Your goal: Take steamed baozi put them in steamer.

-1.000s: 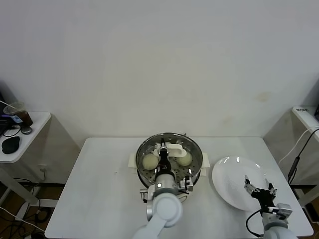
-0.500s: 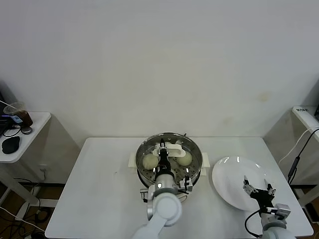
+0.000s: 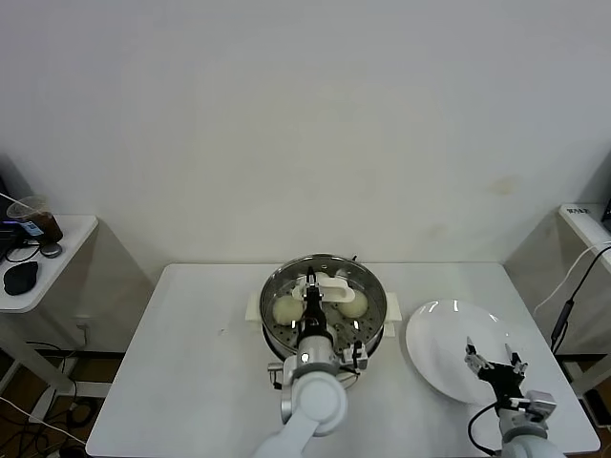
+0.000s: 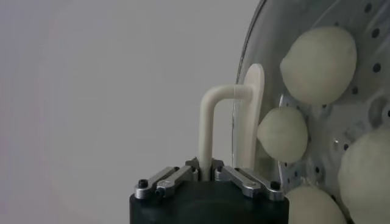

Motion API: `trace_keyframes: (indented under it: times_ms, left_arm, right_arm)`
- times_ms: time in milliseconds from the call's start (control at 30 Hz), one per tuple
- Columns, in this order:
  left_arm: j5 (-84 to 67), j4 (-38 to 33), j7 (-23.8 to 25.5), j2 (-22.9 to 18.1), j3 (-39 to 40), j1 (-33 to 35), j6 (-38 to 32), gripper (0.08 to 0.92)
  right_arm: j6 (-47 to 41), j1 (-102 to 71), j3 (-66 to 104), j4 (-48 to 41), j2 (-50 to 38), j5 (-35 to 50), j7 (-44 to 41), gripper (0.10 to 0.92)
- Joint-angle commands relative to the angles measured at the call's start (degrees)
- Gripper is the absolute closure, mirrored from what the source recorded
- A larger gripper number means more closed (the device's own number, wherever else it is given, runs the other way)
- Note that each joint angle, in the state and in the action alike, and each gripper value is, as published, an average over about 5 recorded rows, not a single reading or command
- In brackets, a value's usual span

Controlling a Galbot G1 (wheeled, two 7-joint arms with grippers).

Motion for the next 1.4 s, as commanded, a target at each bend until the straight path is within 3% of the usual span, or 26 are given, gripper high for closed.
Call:
trace_keyframes:
  times_ms: [33,667,800,900,1067,1267,1400]
  left_arm:
    - [-1.4,-2.3,-1.5,0.9,0.2,1.3,0.0,0.812]
    - [-2.8,-23.3,-0.7,7.2,1.2,15.0,-0.7,0.28]
    - [-6.4,-30.2,-3.2,8.3,-3.7,18.9,-1.6,0.195]
    - [-15.0,-35.5,-8.3,9.3,-9.3,22.0,-3.9,0.179]
    - [-43.4,-38.9,-17.9,9.3,-22.5,26.0,-11.7,0.177]
    - [-83.7,-30.9,-15.1,7.0,-44.0,32.0,-33.7,0.177]
    - [-93.0,-23.9,-17.1,6.6,-46.6,35.4,-42.1,0.177]
  right_arm:
    - [0.0,0.1,0.0,0.0,0.1,-0.1,0.0,0.203]
    - [-0.3,-0.2,-0.5,0.5,0.5,-0.4,-0.5,0.203]
    - [-0.3,-1.7,-0.9,2.6,0.4,-0.8,-2.0,0.203]
    - [0.5,-2.8,-1.9,4.5,0.3,-1.0,-3.4,0.203]
    - [2.8,-4.5,-4.4,7.8,0.8,-6.4,-5.4,0.203]
    - [3.6,-6.6,-7.5,11.1,1.3,-10.0,-4.4,0.203]
    - [5.7,-7.7,-8.6,10.7,1.7,-11.0,-3.0,0.203]
